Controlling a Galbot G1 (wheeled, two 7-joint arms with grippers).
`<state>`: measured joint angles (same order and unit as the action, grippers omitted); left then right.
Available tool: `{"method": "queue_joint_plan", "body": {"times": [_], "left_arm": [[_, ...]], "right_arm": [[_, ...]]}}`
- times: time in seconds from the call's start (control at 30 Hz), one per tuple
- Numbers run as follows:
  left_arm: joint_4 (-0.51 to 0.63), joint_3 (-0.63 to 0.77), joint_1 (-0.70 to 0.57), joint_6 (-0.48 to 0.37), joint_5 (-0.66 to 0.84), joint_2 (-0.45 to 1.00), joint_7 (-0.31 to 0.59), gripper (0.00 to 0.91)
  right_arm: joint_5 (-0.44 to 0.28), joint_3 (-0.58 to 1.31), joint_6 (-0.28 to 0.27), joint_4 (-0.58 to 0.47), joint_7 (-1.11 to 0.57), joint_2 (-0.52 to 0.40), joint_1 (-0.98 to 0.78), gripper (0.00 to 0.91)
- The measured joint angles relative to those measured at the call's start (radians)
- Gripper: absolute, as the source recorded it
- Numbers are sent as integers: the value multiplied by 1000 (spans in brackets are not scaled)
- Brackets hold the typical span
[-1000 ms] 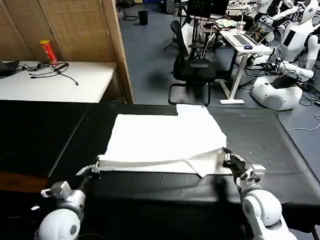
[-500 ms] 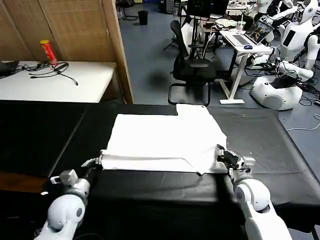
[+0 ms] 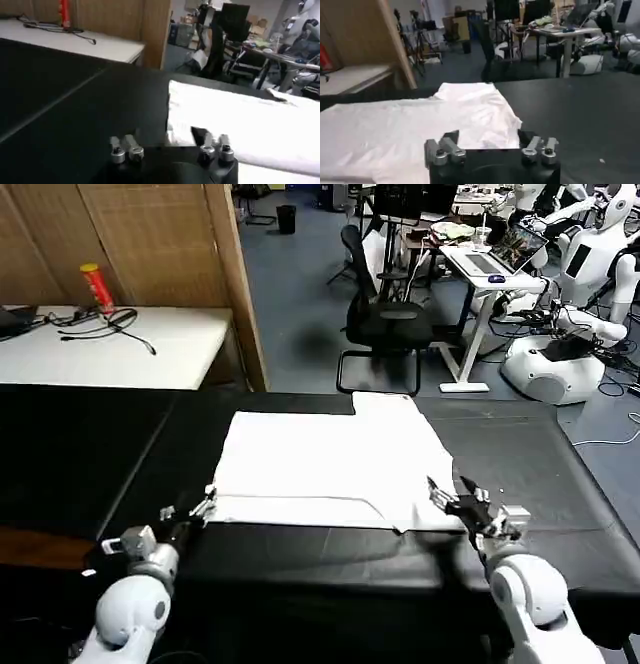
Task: Fold and organize the clothes.
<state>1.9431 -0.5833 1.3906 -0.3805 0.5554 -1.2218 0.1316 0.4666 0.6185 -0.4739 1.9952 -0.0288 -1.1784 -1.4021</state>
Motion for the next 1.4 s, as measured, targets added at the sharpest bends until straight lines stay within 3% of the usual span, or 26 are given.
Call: {"method": "queue_joint_plan", "body": {"times": [0.17, 0.3, 0.37, 0.43, 0.47, 0.5, 0.53, 0.7, 1.03, 1.4], "left_arm": [[11, -10, 43, -3, 1, 7, -15, 878], [10, -13, 71, -4, 3, 11, -23, 839], [10, -13, 78, -4, 3, 11, -25, 712], [13, -13, 86, -3, 3, 11, -29, 419], [13, -13, 89, -2, 3, 11, -32, 156], [13, -11, 90, -1, 1, 11, -35, 117], [11, -10, 91, -1, 0, 11, -36, 0], [1, -7, 88, 0, 0, 14, -35, 0], [56, -17, 148, -30, -13, 59, 16, 0], [183, -66, 302, -65, -12, 90, 61, 0]], "right_arm": [[-1, 0, -4, 9, -1, -8, -43, 761], [-4, -1, -7, 9, -9, -18, -58, 595], [-5, -1, -8, 9, -11, -21, -64, 468], [-8, -1, -8, 9, -12, -24, -69, 283], [-9, -1, -8, 9, -12, -25, -71, 205], [-10, -2, -7, 9, -14, -26, -72, 195], [-11, -3, -7, 9, -16, -28, -72, 146], [-12, -6, -17, 24, -36, -27, -83, 78], [-11, -2, -112, 109, -106, 15, -148, 78], [-10, 5, -203, 237, -142, 42, -256, 78]]}}
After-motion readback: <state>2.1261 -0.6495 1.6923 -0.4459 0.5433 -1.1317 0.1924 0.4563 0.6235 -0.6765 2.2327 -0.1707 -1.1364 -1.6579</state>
